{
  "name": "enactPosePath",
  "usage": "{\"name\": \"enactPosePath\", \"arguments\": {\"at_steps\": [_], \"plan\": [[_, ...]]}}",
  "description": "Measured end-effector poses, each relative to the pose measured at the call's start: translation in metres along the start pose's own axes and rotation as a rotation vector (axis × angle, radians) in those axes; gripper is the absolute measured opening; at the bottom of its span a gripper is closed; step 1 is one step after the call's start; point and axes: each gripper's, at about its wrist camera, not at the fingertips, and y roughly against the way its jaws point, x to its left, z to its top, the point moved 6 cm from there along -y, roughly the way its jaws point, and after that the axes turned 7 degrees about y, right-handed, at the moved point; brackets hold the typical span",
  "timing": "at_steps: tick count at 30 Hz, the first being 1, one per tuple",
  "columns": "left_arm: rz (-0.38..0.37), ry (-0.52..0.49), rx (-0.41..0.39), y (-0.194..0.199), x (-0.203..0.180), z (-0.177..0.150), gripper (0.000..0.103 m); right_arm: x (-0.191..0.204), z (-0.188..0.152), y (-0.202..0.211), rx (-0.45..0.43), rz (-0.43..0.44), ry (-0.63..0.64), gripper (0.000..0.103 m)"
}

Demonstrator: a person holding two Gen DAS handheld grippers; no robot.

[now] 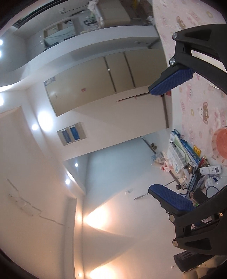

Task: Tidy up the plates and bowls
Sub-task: 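Raise both tools and move them toward the pink bowl stack, then close the left gripper on the rim of the pink strawberry bowl stack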

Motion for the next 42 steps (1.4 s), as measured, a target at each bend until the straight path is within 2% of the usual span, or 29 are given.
{"name": "enactPosePath", "arguments": {"at_steps": [2, 3, 4, 5, 8, 13, 15, 17, 20, 22, 25, 27, 28, 29, 30, 34, 35, 38, 40, 42], "plan": [[0.049, 0.005, 0.07, -0.013, 0.011, -0.011, 0.103, -0.001, -0.009, -0.014, 0.034, 0.032, -0.005, 0.103], [0.081, -0.013, 0.116, -0.02, 0.018, -0.017, 0.103, 0.003, -0.016, -0.022, 0.051, 0.094, -0.012, 0.103], [0.1, -0.027, 0.161, -0.028, 0.023, -0.026, 0.103, 0.005, -0.02, -0.028, 0.071, 0.114, 0.0, 0.103], [0.101, -0.028, 0.194, -0.033, 0.028, -0.033, 0.103, 0.007, -0.023, -0.035, 0.104, 0.112, 0.026, 0.103], [0.13, -0.013, 0.287, -0.047, 0.046, -0.05, 0.103, 0.003, -0.053, -0.068, 0.314, 0.028, 0.117, 0.103], [0.11, 0.1, 0.391, -0.063, 0.066, -0.077, 0.103, -0.029, -0.111, -0.102, 0.499, 0.016, 0.004, 0.103], [0.115, 0.125, 0.446, -0.07, 0.069, -0.09, 0.103, -0.032, -0.134, -0.112, 0.574, 0.025, 0.004, 0.101], [0.105, 0.152, 0.493, -0.075, 0.071, -0.102, 0.103, -0.038, -0.161, -0.121, 0.647, 0.03, -0.021, 0.092], [0.129, 0.202, 0.531, -0.08, 0.079, -0.117, 0.103, -0.04, -0.194, -0.123, 0.711, 0.092, -0.072, 0.091], [0.176, 0.209, 0.565, -0.082, 0.085, -0.127, 0.102, -0.04, -0.206, -0.126, 0.746, 0.075, -0.077, 0.091], [0.189, 0.202, 0.6, -0.086, 0.088, -0.136, 0.097, -0.035, -0.216, -0.133, 0.801, 0.105, -0.1, 0.09], [0.191, 0.217, 0.639, -0.09, 0.089, -0.14, 0.088, -0.027, -0.223, -0.139, 0.847, 0.146, -0.106, 0.085], [0.184, 0.229, 0.664, -0.093, 0.089, -0.143, 0.085, -0.022, -0.228, -0.142, 0.884, 0.17, -0.105, 0.077], [0.176, 0.238, 0.682, -0.095, 0.089, -0.144, 0.074, -0.017, -0.233, -0.144, 0.925, 0.186, -0.1, 0.069], [0.169, 0.249, 0.707, -0.098, 0.089, -0.148, 0.067, -0.015, -0.236, -0.145, 0.944, 0.198, -0.096, 0.068], [0.14, 0.297, 0.762, -0.102, 0.091, -0.159, 0.063, -0.004, -0.248, -0.143, 1.004, 0.221, -0.059, 0.067], [0.14, 0.306, 0.771, -0.104, 0.092, -0.162, 0.062, -0.004, -0.253, -0.143, 1.025, 0.221, -0.064, 0.062], [0.13, 0.342, 0.81, -0.107, 0.094, -0.171, 0.049, -0.004, -0.267, -0.145, 1.09, 0.239, -0.1, 0.045], [0.123, 0.364, 0.844, -0.108, 0.094, -0.177, 0.035, -0.006, -0.273, -0.148, 1.112, 0.246, -0.128, 0.042], [0.122, 0.378, 0.86, -0.109, 0.094, -0.18, 0.033, -0.009, -0.277, -0.152, 1.133, 0.251, -0.138, 0.037]]}}
